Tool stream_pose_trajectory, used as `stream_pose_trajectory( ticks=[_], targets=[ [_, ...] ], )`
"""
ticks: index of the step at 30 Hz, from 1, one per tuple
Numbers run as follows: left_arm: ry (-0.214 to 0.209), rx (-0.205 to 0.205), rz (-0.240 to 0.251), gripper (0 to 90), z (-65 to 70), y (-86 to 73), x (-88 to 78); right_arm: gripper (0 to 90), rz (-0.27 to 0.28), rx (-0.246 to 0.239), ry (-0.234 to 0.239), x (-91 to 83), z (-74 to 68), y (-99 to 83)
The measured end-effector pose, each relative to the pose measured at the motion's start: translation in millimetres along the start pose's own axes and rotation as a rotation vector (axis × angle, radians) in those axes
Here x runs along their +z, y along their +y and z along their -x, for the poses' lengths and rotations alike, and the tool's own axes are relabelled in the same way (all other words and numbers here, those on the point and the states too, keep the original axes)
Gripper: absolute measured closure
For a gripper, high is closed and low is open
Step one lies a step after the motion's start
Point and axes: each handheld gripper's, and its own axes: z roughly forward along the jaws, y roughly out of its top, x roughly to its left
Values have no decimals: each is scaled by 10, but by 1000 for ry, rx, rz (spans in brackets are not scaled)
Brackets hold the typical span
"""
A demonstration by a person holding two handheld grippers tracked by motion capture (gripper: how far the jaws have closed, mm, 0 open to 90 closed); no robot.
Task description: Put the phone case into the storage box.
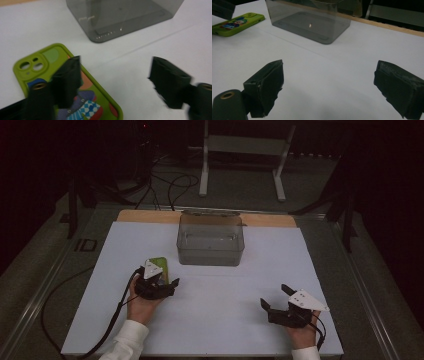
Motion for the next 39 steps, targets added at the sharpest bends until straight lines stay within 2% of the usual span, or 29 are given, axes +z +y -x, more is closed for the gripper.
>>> stream_pose_trajectory(
  ticks=[3,5,8,9,10,18,27,31,34,37,39],
  targets=[
    [-32,5,-44,498,12,-24,52,94,-1,1,-1,-3,-1,1],
    [-31,15,-72,603,30,-43,88,94,-1,0,0,-2,0,1],
    [-25,16,-119,825,44,-72,139,94,-1,-1,-2,-3,-1,2],
    [-22,15,-129,881,45,-81,152,94,-2,-1,-2,-3,-1,1],
    [-24,12,-138,897,46,-90,161,94,-2,-1,-1,-4,-1,1],
    [5,39,-186,900,83,-135,168,94,-2,-4,-1,-2,-2,1],
    [43,2,-186,900,-55,-249,10,94,-2,-5,1,-2,-2,1],
    [57,-31,-179,900,-137,-292,-44,95,-4,-6,0,2,-3,2],
    [56,-28,-178,899,-139,-295,-48,94,-5,-7,0,4,-8,1],
    [55,-34,-160,887,-131,-286,-59,94,-5,-7,1,5,-7,1],
    [53,-40,-130,866,-143,-264,-105,94,-4,-6,0,3,-5,1]
  ],
)
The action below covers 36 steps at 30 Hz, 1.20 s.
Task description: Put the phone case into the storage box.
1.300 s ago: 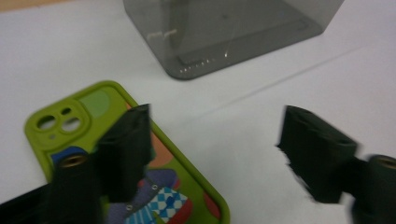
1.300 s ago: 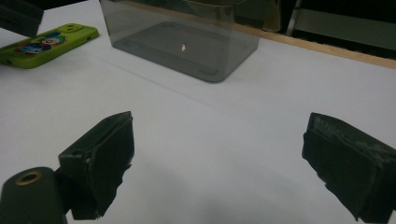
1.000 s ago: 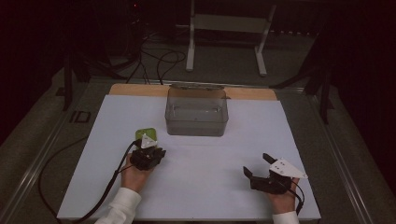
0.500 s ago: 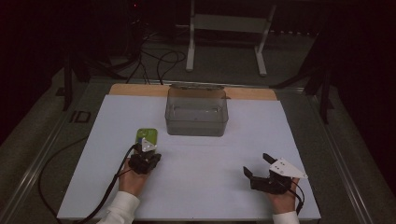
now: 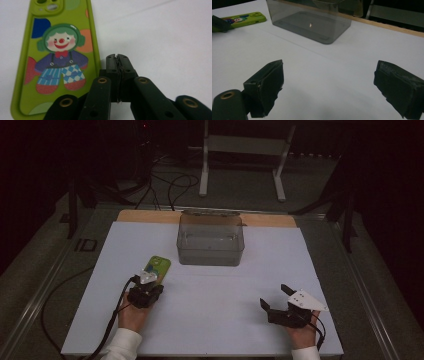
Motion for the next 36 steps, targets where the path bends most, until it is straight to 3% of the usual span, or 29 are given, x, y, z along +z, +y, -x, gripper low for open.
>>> stream_pose_trajectory(
  ticks=[5,8,11,12,18,22,27,30,36],
  targets=[
    [13,-14,109,754,-65,11,-230,94,1,0,2,1,0,0],
    [6,-26,190,599,-124,-38,-400,94,2,-1,6,2,2,0],
    [2,-30,234,506,-182,-96,-538,94,6,1,9,4,17,2],
    [6,-35,246,433,-204,-119,-585,94,9,4,11,4,19,3],
    [91,-14,318,155,-260,-278,-818,94,19,3,27,4,17,8],
    [89,-11,350,122,-282,-361,-918,94,25,0,38,4,18,10],
    [96,9,376,4,-274,-423,-970,94,41,0,53,-2,23,14],
    [105,17,403,0,-274,-454,-1017,93,48,4,70,0,25,16],
    [114,27,386,0,-275,-473,-1002,93,52,4,84,-3,17,17]
  ],
)
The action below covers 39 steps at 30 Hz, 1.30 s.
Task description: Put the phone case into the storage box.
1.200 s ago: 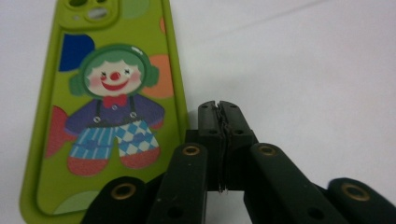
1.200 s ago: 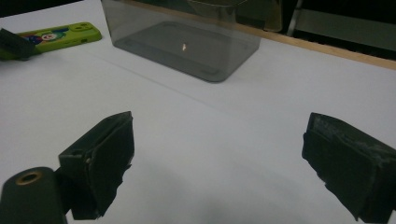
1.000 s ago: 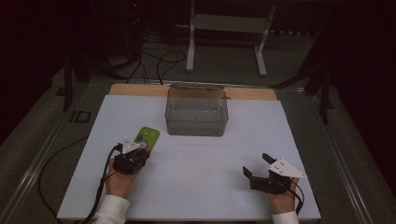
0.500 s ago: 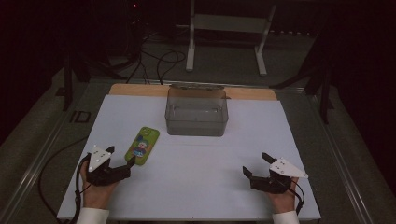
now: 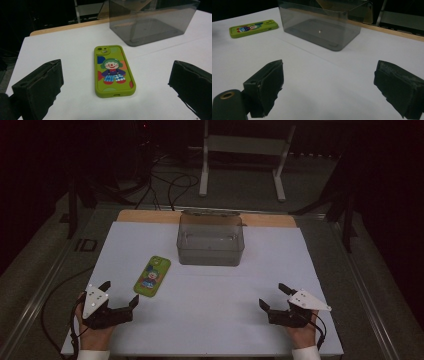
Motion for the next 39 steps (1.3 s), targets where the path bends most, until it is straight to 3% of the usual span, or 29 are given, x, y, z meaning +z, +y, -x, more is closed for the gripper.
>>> stream_pose_trajectory(
  ticks=[11,18,26,39],
  targets=[
    [-22,-29,-108,0,-27,46,90,93,-7,-3,3,22,-17,-3],
    [-35,-7,-164,0,-18,164,197,94,-12,-2,2,34,-12,-9],
    [-14,24,-269,0,-54,242,399,94,-16,0,2,40,-14,-9],
    [-27,66,-403,0,-30,364,721,94,-17,2,2,45,-13,-10]
  ],
)
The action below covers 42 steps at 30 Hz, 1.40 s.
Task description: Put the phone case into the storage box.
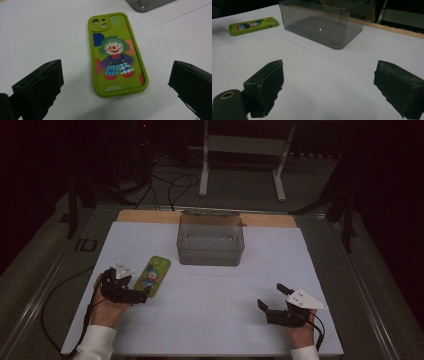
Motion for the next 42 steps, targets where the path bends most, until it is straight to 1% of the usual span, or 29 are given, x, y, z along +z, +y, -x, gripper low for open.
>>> stream_pose_trajectory(
  ticks=[1,4,6,10,12,19,25,32,37,39,42],
  targets=[
    [-2,1,-23,0,0,33,45,94,0,0,1,0,1,0],
    [-7,0,-51,0,-5,69,104,94,0,1,2,0,2,0],
    [-9,-1,-58,0,-4,81,124,94,0,1,2,0,2,0],
    [-16,0,-98,0,-12,121,217,94,-4,-4,1,5,5,-1],
    [-21,-8,-108,0,-11,137,250,94,-3,-3,1,4,5,-1],
    [-24,-8,-158,0,-25,216,339,94,-5,-4,0,3,4,-1],
    [-31,-22,-202,6,-25,232,449,94,-3,-2,0,-1,4,0],
    [-46,-29,-260,24,-32,251,552,94,-4,-3,0,1,5,0],
    [-57,-26,-300,32,-33,261,605,94,-4,-4,1,2,6,-1],
    [-59,-35,-311,36,-39,259,630,94,-5,-6,0,2,6,-1],
    [-58,-37,-321,42,-48,257,651,94,-5,-3,0,0,4,0]
  ],
)
